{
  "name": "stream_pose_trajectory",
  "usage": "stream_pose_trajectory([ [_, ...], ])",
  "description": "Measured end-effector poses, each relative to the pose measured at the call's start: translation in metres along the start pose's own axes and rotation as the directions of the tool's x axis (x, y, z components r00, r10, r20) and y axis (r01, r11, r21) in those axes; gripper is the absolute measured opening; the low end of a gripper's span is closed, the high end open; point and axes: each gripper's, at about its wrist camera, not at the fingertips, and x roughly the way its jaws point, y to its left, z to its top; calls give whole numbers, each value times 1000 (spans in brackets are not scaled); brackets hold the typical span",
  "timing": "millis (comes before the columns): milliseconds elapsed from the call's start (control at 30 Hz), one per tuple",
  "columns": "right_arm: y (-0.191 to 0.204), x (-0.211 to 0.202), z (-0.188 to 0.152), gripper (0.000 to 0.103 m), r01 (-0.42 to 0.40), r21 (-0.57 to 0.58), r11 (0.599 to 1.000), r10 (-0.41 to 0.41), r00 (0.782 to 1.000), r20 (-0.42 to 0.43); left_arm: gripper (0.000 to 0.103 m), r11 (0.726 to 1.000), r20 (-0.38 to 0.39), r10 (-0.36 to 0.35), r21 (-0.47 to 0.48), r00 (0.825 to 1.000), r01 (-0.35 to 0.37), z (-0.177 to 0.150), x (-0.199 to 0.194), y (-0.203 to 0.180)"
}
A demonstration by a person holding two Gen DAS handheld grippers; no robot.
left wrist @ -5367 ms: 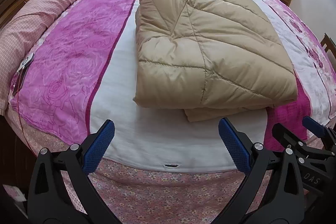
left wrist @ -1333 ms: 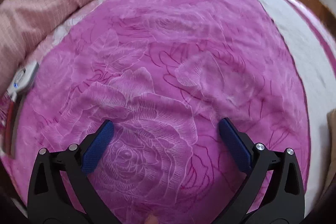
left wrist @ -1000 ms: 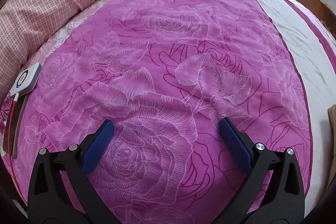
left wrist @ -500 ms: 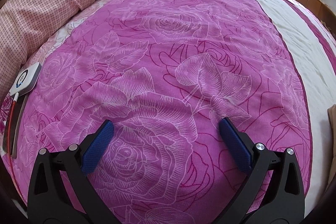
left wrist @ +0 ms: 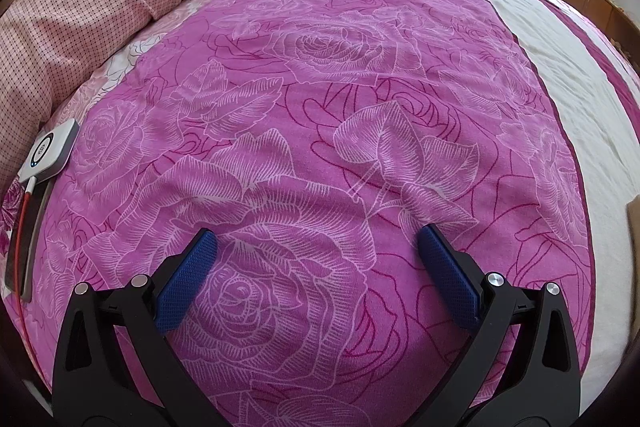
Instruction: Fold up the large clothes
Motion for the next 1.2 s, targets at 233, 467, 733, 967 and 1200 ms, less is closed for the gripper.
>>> stream_pose_trajectory([
  [233,0,0,0,99,0,0,1000,0,1000,0,100,1000,0,1,0,1000,-1,1,1,0],
  [467,0,0,0,99,0,0,1000,0,1000,0,100,1000,0,2,-1,1000,-2,-1,-1,0],
  [733,0,0,0,99,0,0,1000,0,1000,1,100,1000,0,5,0,1000,-5,1,1,0],
  [967,0,0,0,99,-1,0,1000,1,1000,0,100,1000,0,4,-4,1000,-4,0,0,0],
  [1200,0,0,0,99,0,0,1000,0,1000,0,100,1000,0,6,-4,1000,-6,0,-1,0],
])
